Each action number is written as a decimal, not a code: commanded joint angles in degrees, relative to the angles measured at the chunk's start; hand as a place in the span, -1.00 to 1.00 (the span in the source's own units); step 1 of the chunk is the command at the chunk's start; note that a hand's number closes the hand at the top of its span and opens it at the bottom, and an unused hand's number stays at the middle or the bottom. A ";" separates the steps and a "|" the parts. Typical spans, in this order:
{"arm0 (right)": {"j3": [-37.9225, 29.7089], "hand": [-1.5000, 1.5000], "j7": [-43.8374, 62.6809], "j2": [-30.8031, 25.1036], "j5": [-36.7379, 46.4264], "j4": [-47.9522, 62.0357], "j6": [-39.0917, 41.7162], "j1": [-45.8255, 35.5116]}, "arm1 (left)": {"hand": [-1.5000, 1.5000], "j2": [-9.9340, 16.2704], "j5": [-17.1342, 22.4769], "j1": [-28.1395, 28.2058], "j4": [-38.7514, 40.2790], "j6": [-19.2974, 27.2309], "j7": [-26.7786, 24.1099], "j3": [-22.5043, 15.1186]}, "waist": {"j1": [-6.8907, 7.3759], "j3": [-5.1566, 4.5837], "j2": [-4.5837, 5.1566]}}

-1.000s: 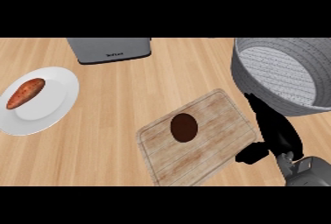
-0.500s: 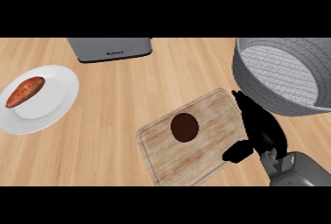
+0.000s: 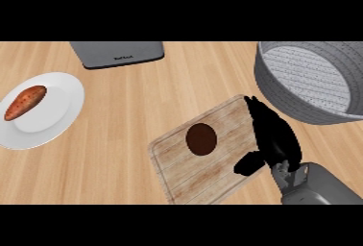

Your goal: Pick the cupcake from the cutting board and place it in the basket

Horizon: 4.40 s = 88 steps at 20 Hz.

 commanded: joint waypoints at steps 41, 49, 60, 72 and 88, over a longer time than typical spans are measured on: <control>2.76 1.00 4.03 15.81 9.43 15.19 2.73 -0.75 | 0.00 3.86 -21.98 -16.22 -16.65 8.49 -6.14 -11.24 | 0.24 1.60 1.49; 3.80 1.00 3.07 16.39 10.97 16.50 3.93 -2.00 | 0.00 3.29 -22.77 -17.88 -17.69 10.59 -4.84 -12.16 | 0.72 1.58 1.44; -7.28 1.00 4.80 14.49 12.43 26.14 1.14 -7.54 | 0.00 2.77 -22.23 -15.05 -17.67 10.61 -5.00 -12.42 | 2.03 1.82 3.30; -18.46 1.00 3.13 15.03 20.26 30.93 -11.82 -20.44 | 0.00 3.24 -25.29 -18.11 -19.75 11.89 -3.46 -15.61 | 4.22 1.93 2.54; -28.49 1.00 6.14 16.44 31.01 34.45 -18.08 -33.08 | 0.00 2.92 -25.36 -20.05 -21.88 14.87 0.59 -17.03 | 2.90 1.58 1.55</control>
